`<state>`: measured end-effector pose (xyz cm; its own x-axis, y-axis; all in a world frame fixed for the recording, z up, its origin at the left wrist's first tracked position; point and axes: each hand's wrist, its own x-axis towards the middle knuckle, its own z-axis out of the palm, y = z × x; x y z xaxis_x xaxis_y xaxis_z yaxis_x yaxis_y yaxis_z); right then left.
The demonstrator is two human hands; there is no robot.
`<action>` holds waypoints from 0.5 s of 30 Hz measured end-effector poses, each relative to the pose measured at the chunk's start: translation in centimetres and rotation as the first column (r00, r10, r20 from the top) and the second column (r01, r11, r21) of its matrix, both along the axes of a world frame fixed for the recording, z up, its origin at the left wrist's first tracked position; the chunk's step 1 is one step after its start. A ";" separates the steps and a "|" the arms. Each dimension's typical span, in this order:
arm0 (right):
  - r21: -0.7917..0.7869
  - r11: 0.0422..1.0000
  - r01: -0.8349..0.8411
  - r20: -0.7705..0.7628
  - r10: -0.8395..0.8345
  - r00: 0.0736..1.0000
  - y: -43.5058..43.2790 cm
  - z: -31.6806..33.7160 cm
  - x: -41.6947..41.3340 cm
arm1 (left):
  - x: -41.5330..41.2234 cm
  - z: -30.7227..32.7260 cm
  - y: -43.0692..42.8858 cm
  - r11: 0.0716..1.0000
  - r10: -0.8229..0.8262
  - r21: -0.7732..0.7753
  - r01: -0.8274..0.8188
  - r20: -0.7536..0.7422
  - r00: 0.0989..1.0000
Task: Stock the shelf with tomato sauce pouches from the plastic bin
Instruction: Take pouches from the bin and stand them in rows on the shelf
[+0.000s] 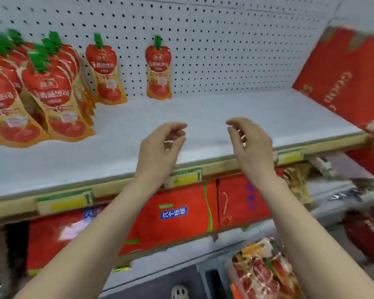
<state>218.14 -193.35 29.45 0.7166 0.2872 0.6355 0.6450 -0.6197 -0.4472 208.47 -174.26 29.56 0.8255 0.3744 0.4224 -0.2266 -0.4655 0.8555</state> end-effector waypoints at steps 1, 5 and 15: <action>0.018 0.999 0.047 -0.006 -0.047 0.999 -2.2 -0.7 -1.1 | -0.3 -0.4 -1.6 0.999 -0.033 0.004 0.033 0.009 0.999; 0.093 0.967 0.237 -0.062 -0.232 0.971 -10.8 -4.0 -5.1 | -1.2 -2.2 -8.3 0.983 -0.184 -0.021 0.184 0.003 0.983; 0.043 0.820 0.570 -0.511 -0.472 0.718 -25.6 -20.1 -10.9 | -0.9 -16.3 -22.4 0.886 -0.453 -0.088 0.454 -0.367 0.812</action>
